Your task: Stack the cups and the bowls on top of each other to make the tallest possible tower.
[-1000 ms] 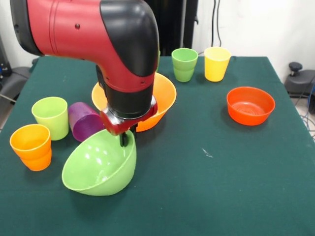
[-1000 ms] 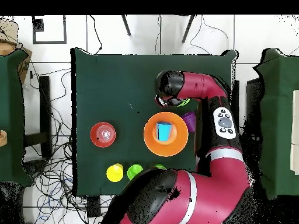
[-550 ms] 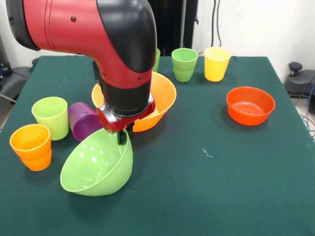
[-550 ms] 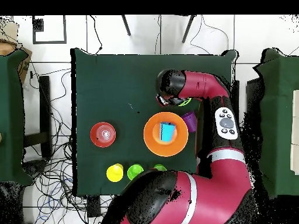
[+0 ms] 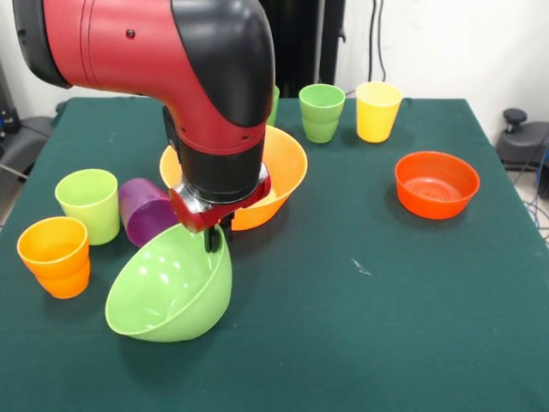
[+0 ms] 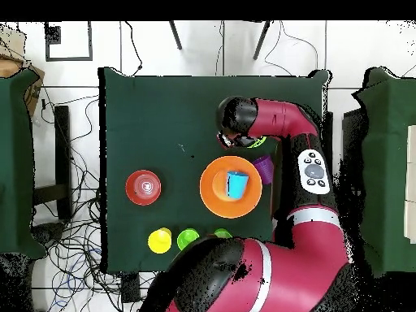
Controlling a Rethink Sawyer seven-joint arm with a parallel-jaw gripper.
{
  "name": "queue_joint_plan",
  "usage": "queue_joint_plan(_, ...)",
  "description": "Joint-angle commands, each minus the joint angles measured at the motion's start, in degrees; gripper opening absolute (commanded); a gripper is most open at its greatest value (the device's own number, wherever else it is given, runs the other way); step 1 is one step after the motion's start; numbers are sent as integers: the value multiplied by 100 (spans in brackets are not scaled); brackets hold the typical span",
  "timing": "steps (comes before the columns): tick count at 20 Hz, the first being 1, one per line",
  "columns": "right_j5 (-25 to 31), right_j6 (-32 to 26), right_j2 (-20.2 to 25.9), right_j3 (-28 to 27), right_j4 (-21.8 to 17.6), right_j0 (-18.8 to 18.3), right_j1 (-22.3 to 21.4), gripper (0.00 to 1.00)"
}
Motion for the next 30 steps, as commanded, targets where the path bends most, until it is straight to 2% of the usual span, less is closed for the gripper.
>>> queue_joint_plan(1, 643, 952, 53, -307, 184, 225, 374, 0)
queue_joint_plan(5, 1049, 933, 28, -581, 318, 293, 376, 0)
queue_joint_plan(9, 1280, 735, 64, -521, 430, 257, 206, 0)
queue_joint_plan(10, 1270, 691, 25, -423, 397, 259, 113, 0)
queue_joint_plan(16, 1251, 624, -498, -602, -188, 559, -75, 0)
queue_joint_plan(22, 1441, 621, -894, -589, -242, 852, -344, 0)
queue_joint_plan(30, 1325, 744, -1321, -777, -309, 1210, -236, 0)
